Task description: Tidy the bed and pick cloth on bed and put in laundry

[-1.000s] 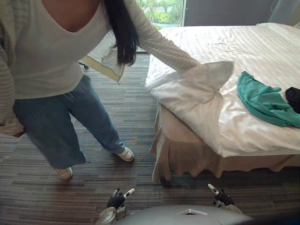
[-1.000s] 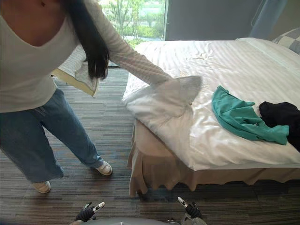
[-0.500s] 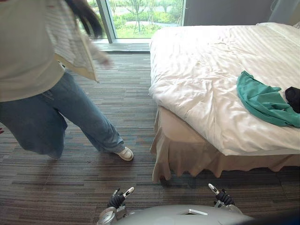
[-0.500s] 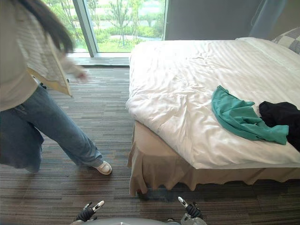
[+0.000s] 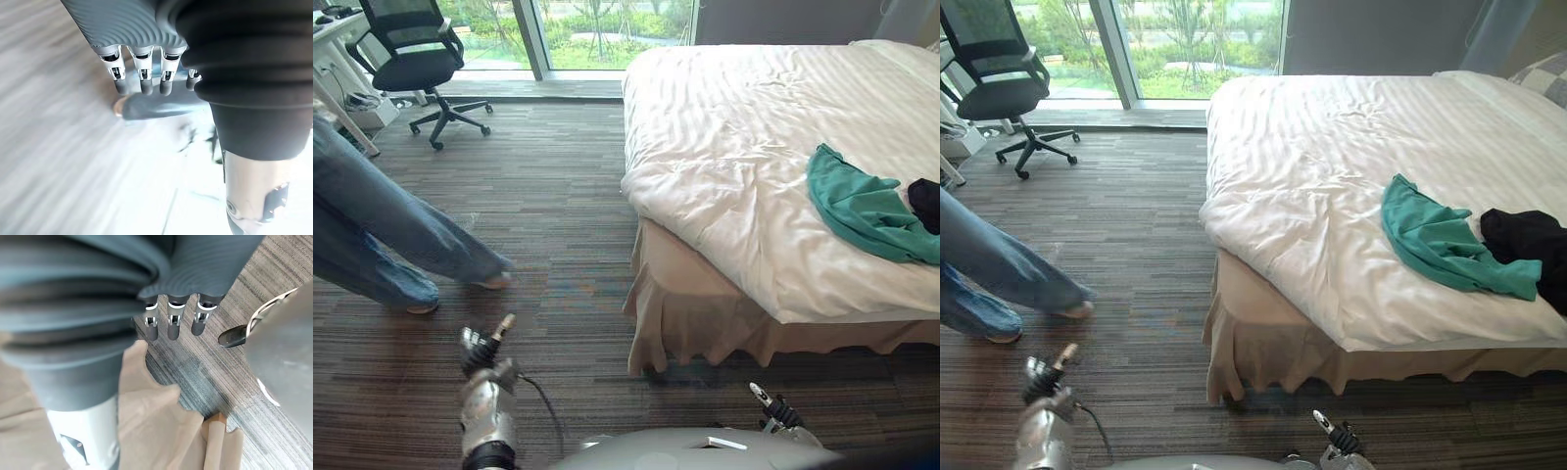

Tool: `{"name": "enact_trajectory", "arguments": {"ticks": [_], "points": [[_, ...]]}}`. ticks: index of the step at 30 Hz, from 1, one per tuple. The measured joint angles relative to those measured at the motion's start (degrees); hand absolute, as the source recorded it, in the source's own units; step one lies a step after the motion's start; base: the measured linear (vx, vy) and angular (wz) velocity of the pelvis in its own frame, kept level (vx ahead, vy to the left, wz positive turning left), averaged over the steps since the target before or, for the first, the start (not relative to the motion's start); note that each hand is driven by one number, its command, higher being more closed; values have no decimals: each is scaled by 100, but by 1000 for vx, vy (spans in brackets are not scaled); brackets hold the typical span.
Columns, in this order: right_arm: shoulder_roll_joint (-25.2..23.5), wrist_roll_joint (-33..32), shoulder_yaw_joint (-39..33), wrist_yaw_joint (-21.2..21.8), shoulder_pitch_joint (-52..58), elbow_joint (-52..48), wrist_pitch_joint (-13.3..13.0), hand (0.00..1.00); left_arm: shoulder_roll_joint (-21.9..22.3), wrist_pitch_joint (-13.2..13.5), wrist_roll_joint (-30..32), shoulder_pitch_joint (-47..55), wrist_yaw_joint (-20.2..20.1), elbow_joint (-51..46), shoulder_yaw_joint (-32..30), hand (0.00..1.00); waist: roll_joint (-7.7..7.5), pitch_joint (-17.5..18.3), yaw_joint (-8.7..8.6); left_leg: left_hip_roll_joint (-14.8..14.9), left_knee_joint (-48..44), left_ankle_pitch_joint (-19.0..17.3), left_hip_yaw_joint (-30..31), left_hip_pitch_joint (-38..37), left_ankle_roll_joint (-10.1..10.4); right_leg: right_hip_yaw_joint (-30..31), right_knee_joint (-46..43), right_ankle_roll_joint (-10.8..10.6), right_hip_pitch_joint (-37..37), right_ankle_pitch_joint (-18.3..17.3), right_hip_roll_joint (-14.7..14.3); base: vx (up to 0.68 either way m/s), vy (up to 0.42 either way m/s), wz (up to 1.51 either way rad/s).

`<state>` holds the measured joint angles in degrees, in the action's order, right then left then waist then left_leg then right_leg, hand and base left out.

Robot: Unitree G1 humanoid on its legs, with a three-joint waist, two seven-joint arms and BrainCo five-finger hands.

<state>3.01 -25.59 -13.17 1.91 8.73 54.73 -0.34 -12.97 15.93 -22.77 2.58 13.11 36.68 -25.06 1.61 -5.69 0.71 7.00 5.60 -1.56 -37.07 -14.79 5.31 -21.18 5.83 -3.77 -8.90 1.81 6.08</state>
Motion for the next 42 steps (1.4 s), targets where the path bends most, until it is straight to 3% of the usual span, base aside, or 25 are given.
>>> {"name": "enact_trajectory", "arguments": {"ticks": [3, 5, 8, 14, 21, 26, 31, 32, 34, 35, 38, 39, 42], "points": [[2, -6, 0, 68, 5, -31, 9, 0, -309, 66, 314, -215, 338, -269, -168, 0, 24, 16, -9, 9, -1, -8, -16, -8, 12, -4, -2, -1, -5, -1, -6, 0, 0, 0], [1, -10, 1, 138, 45, -100, 65, 0, -726, 104, 1039, -570, 505, -863, -251, 0, 31, 59, -23, 19, -4, -13, -73, 0, 19, 11, -26, 0, 8, -1, -9, 0, 0, 0], [-2, -26, 5, 138, 71, -101, 71, 0, -964, 149, 1969, -833, 697, -1345, -148, 0, 44, 175, -18, 46, -98, -54, -199, 17, 44, 156, -30, 4, 38, 1, -18, -6, -17, -17], [-18, -124, 5, 69, 240, -173, 130, 0, -1078, 174, 3381, -1498, 844, -2364, 693, 0, 67, 327, -52, 139, -232, -120, -335, 32, 88, 317, -32, 53, 58, -10, -88, -30, -54, -13], [-12, -230, -118, -112, 292, -199, 286, 0, -1084, 44, 4525, -2386, 648, -2565, 1991, 0, 183, 446, -286, 217, -275, -123, -508, 75, 130, 567, -37, 129, 225, 11, -196, -40, -61, -18], [24, -225, -211, -124, 301, -211, 376, 0, -1086, -447, 5127, -3159, 295, -1805, 3060, 0, 224, 430, -453, 219, -268, -116, -695, -29, 136, 789, -176, 166, 301, -22, -221, -31, -28, -20], [26, -223, -202, -169, 219, -383, 393, 0, -1048, -1189, 5387, -3940, 85, -803, 3839, 0, 267, 161, -628, 172, -271, -125, -994, 1, 121, 1124, -757, 167, 786, -192, -182, -83, -2, -32], [31, -223, -189, -203, 171, -456, 396, 0, -1032, -1488, 5403, -4191, 72, -536, 4007, 0, 274, 107, -672, 122, -312, -141, -1059, 265, 77, 1246, -1234, 156, 1278, -365, -101, -133, 6, -32], [30, -223, -185, -220, 37, -469, 395, 0, -1033, -1732, 5479, -4464, 119, -373, 4052, 0, 242, -46, -782, 83, -423, -181, -1095, 552, 11, 1300, -1635, 142, 1728, -497, 24, -107, -13, -14], [32, -225, -185, -228, -31, -593, 384, 0, -1017, -1917, 5531, -4722, 221, -265, 4099, 0, 225, -301, -863, 41, -533, -205, -1128, 738, -32, 1423, -1891, 151, 2069, -544, 88, -67, -24, -10], [30, -228, -177, -233, -136, -827, 356, 0, -993, -2186, 5542, -5018, 402, -180, 4099, 0, 214, -628, -945, -2, -659, -178, -1262, 1013, -75, 1517, -2202, 186, 2520, -565, 172, -36, -20, -15], [29, -231, -96, -233, -202, -1011, 260, 0, -982, -2392, 5542, -5279, 532, -171, 4101, 0, 200, -821, -964, -1, -757, -178, -1324, 1213, -77, 1597, -2365, 198, 2802, -572, 196, -26, -25, -17], [33, -302, 58, -234, -340, -1372, 18, 0, -977, -2629, 5537, -5721, 571, -173, 4105, 0, 160, -1088, -959, 16, -820, -174, -1416, 1403, -85, 1666, -2456, 204, 3056, -575, 196, -9, -31, -9]]}}
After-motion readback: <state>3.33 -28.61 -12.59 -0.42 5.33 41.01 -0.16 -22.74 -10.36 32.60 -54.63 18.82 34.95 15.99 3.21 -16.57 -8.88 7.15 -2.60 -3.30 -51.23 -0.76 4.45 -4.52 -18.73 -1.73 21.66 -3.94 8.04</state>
